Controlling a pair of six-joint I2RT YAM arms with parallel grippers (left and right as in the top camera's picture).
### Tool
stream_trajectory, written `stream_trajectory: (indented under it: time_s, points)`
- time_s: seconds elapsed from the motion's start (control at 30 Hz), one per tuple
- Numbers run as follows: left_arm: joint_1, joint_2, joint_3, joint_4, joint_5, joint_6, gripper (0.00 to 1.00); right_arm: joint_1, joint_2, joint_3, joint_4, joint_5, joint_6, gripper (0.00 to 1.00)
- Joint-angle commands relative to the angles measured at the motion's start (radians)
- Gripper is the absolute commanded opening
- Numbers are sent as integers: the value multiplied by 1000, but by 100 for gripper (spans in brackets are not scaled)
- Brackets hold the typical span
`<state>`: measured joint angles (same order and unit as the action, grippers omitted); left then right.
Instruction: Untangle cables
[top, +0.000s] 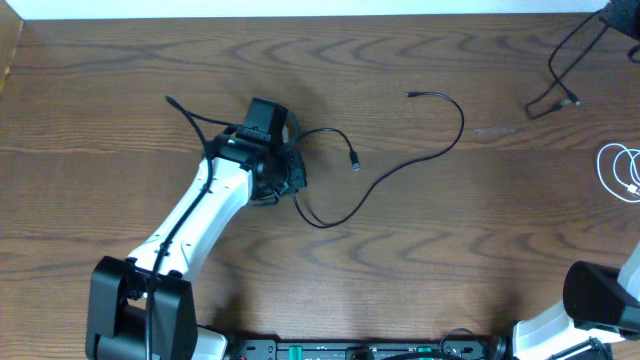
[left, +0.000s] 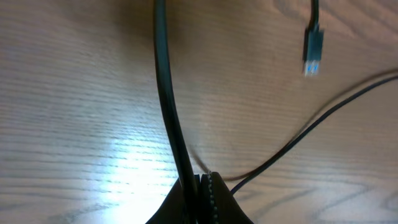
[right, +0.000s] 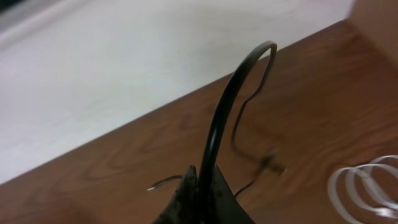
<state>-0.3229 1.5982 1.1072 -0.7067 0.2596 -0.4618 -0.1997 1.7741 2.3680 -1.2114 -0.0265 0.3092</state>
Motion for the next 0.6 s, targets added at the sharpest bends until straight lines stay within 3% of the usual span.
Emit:
stream_trajectory:
  time_s: [0.0, 0.13, 0.27, 0.57]
  points:
    - [-32, 3, -4, -8, -7, 24, 8, -34, 48, 6, -2, 97, -165, 1]
    - [-49, 3, -4, -18, -11, 24, 8, -125, 145, 6, -12, 149, -238, 1]
    - [-49, 3, -4, -26, -10, 24, 7, -232, 177, 6, -3, 237, -139, 1]
    - [-49, 3, -4, -26, -10, 24, 8, -444, 177, 7, 147, -120, -123, 1]
